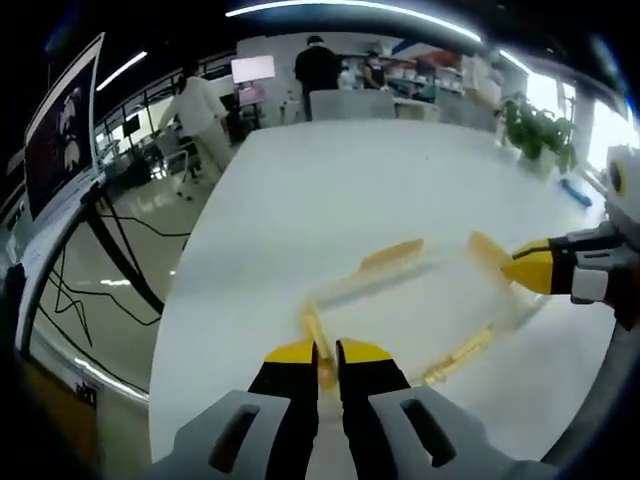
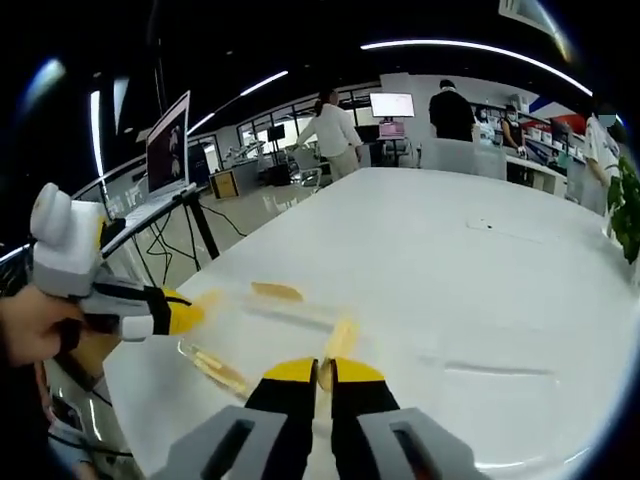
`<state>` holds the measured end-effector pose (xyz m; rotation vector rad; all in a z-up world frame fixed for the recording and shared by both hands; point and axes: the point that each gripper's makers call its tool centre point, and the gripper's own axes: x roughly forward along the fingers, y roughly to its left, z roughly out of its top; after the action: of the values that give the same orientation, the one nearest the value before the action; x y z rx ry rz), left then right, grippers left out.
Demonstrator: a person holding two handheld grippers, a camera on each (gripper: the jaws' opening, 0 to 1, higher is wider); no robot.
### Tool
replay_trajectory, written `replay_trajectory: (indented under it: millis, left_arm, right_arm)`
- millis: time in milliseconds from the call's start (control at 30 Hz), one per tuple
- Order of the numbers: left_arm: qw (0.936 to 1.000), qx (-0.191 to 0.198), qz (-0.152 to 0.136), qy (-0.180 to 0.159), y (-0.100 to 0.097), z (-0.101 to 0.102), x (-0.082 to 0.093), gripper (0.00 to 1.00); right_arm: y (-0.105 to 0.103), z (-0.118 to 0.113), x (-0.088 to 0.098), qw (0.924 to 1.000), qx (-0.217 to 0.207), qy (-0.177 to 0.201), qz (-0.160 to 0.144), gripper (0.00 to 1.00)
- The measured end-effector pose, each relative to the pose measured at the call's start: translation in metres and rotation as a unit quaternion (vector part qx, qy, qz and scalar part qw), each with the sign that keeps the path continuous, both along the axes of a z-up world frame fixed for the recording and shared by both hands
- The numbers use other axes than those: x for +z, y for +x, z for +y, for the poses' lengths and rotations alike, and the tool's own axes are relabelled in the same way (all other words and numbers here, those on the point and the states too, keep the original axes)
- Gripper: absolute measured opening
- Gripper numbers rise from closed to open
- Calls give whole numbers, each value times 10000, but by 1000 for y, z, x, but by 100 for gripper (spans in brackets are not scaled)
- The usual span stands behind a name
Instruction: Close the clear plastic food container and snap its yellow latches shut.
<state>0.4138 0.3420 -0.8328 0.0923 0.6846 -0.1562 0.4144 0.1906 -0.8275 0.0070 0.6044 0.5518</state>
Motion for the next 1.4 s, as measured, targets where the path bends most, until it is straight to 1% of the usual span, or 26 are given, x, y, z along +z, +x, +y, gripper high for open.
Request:
replay_trajectory:
  millis: [200, 367, 500, 733, 1000, 1067, 1100, 1133, 1400]
  left_arm:
    - [9998, 6, -188, -73, 6, -1, 16, 3]
    - [9995, 1, -322, -28, 10, -3, 31, 3]
    - [9992, -75, -397, 14, 11, -7, 38, 3]
    - [9985, -148, -531, 45, 11, -20, 54, 3]
    - [9980, -241, -576, 51, 7, -34, 59, 3]
    - [9980, -228, -587, 7, 7, -35, 59, 3]
    - [9979, -187, -607, -93, 7, -37, 60, 3]
    - [9980, -184, -599, -114, 6, -37, 60, 3]
    - [9977, -244, -612, -144, 6, -47, 62, 3]
  right_arm:
    - [-1, -4, 10, 10000, -33, 18, -80, 1]
    - [1, -6, 19, 9999, -81, 49, -142, 1]
    - [3, -10, 27, 9997, -149, 90, -198, 0]
    - [2, -21, 41, 9990, -268, 134, -331, 0]
    - [-1, -34, 46, 9986, -365, 108, -375, 0]
    - [-1, -36, 46, 9985, -387, 116, -375, 0]
    - [-1, -37, 47, 9984, -404, 108, -384, 0]
    - [-1, -38, 47, 9983, -414, 109, -385, 0]
    - [-1, -46, 50, 9982, -436, 24, -408, 0]
